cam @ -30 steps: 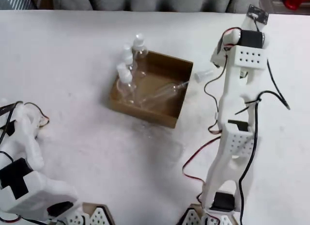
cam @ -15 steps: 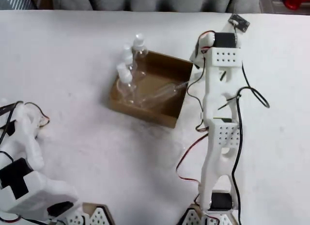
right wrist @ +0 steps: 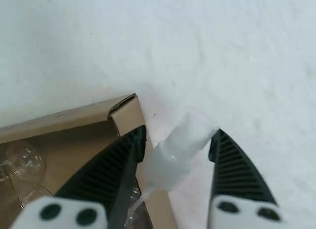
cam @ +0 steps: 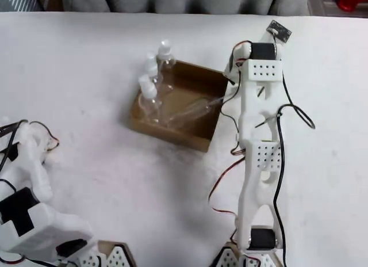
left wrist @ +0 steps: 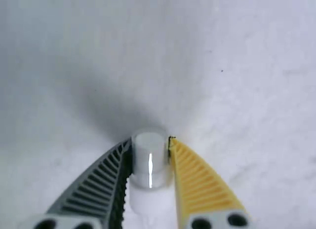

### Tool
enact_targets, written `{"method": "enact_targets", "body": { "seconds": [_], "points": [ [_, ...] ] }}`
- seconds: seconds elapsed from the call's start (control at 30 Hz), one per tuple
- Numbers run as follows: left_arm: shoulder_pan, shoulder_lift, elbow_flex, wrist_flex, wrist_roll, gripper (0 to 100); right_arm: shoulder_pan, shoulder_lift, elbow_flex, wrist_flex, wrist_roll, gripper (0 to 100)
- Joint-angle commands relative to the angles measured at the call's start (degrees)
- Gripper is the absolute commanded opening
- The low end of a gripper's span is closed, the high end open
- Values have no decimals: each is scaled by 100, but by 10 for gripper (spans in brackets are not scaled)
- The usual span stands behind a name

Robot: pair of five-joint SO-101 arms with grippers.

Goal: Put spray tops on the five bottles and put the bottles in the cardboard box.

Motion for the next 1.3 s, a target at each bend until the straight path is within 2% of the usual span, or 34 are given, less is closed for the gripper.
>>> {"method": "enact_targets", "body": {
  "seconds": [0.0, 0.2, 0.53, 0.93, 1.27],
  "points": [
    [92, -40, -229, -97, 26, 20, -48, -92, -308, -22, 316, 121],
    [92, -40, -229, -97, 26, 20, -198, -127, -360, -31, 967, 14],
    [92, -40, -237, -97, 26, 20, -189, -136, -1292, 242, 1090, 16],
    [92, -40, -220, -246, 26, 20, -462, -180, -1240, 295, 1055, 15],
    [92, -31, -220, -246, 26, 20, -971, -1464, 651, 259, 1037, 15]
  ]
}}
